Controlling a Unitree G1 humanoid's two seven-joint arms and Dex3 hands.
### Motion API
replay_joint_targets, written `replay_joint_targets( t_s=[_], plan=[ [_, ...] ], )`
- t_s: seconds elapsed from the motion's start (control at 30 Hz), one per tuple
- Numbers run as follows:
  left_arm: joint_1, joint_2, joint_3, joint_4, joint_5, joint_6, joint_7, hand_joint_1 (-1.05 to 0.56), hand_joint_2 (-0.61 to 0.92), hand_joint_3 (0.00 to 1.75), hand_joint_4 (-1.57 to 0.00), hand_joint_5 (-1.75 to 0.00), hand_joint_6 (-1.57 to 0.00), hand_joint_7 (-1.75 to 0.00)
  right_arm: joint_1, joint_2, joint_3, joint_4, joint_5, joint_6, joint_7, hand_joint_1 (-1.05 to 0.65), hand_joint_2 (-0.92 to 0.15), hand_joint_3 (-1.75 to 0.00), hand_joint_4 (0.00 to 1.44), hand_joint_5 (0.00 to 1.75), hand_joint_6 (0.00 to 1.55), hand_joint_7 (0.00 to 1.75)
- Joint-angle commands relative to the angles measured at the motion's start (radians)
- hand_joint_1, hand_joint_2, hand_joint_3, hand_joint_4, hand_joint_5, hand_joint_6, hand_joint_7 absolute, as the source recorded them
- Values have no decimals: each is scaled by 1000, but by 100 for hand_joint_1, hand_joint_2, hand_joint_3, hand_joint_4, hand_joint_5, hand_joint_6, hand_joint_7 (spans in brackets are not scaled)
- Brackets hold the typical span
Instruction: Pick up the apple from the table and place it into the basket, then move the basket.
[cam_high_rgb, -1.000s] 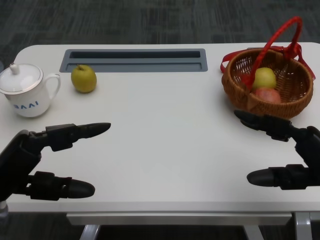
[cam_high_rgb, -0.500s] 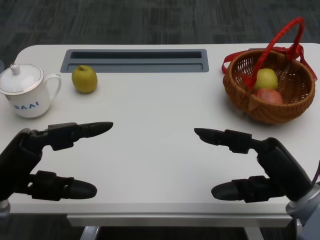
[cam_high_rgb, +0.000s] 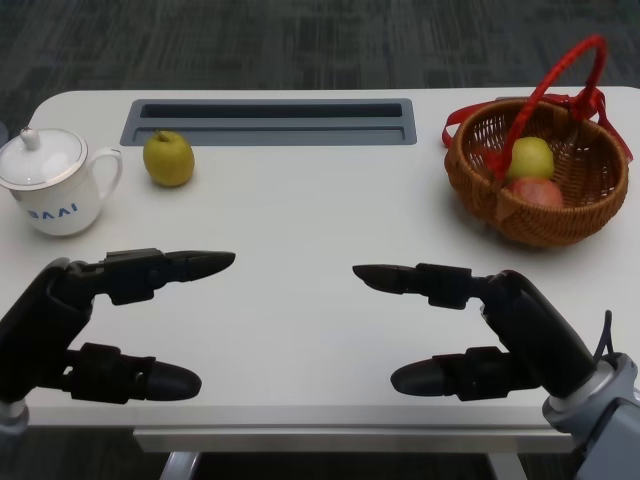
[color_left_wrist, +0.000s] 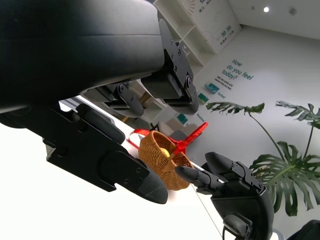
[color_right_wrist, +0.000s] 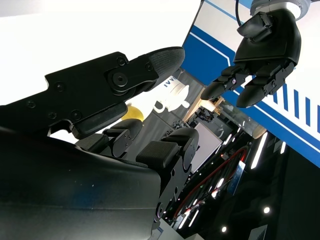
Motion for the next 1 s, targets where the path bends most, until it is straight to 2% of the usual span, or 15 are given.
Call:
replay_joint_targets(
  t_s=[0.03, 1.0],
  plan=[
    [1, 7, 1, -17, -16, 10, -17, -58, 71, 0, -73, -2, -69, -2, -17, 1, -5, 10, -8, -19, -20, -46, -81, 0, 75, 1, 70, 1],
    [7, -19, 4, -31, -58, -5, -46, -40, 71, 0, -91, -5, -83, -3, -2, -8, -8, -3, -2, -43, -25, -41, -82, 0, 77, 0, 72, 0]
  ],
)
